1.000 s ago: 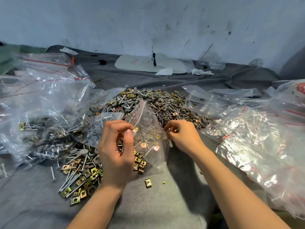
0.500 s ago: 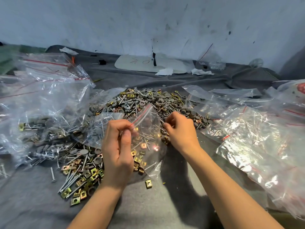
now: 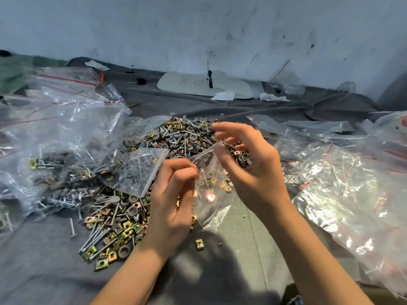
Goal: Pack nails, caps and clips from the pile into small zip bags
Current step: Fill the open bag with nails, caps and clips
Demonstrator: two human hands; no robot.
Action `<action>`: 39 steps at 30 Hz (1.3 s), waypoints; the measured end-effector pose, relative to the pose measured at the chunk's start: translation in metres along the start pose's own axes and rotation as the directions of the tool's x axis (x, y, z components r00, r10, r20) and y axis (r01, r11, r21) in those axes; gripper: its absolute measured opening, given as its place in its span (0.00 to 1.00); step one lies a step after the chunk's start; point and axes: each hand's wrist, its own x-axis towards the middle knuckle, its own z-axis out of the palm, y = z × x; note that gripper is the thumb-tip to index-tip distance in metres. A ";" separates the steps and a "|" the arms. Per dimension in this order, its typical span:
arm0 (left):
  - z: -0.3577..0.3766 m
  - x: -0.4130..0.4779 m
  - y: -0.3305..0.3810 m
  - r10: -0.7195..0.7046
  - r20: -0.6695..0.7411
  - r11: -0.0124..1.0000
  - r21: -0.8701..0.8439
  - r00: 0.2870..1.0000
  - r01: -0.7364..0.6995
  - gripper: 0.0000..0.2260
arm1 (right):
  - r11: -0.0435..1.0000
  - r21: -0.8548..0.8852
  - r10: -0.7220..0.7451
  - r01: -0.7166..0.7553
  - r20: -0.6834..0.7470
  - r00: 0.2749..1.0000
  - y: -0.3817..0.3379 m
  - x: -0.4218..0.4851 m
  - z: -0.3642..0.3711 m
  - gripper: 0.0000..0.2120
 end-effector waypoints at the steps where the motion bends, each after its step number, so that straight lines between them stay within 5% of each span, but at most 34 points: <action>1: 0.000 0.000 0.000 -0.010 -0.013 1.000 -0.006 1.000 0.010 0.06 | 0.997 0.053 0.052 -0.050 -0.041 0.998 0.001 0.000 0.000 0.11; 5: 0.001 0.000 -0.001 -0.047 -0.065 0.999 -0.029 0.997 0.045 0.07 | 0.950 0.124 0.300 -0.287 -0.109 0.948 0.019 0.001 0.001 0.07; 9: 0.000 0.000 -0.003 -0.054 -0.145 0.997 -0.056 0.988 0.047 0.10 | 0.875 -0.112 0.484 -0.471 0.143 0.864 0.044 -0.003 0.014 0.07; 17: -0.002 0.003 -0.007 -0.029 -0.246 0.999 -0.051 0.969 0.017 0.11 | 0.839 -0.446 0.492 -0.312 0.375 0.785 0.063 -0.016 0.049 0.04; 27: -0.001 0.005 -0.003 -0.054 -0.231 0.997 -0.059 0.971 0.042 0.11 | 0.854 -0.479 0.430 -0.205 0.427 0.796 0.062 -0.019 0.059 0.08; 30: -0.002 0.005 -0.003 -0.072 -0.224 0.996 -0.060 0.972 0.060 0.09 | 0.859 -0.449 0.428 -0.246 0.367 0.826 0.057 -0.013 0.051 0.03; 34: -0.001 0.004 -0.004 -0.068 -0.190 0.997 -0.042 0.979 0.061 0.08 | 0.912 -0.081 0.408 -0.401 0.100 0.908 0.036 0.004 0.023 0.03; 39: 0.001 0.002 -0.003 -0.044 -0.120 0.999 -0.011 0.992 0.043 0.08 | 0.997 0.045 0.057 -0.055 -0.043 0.997 0.005 0.008 0.000 0.05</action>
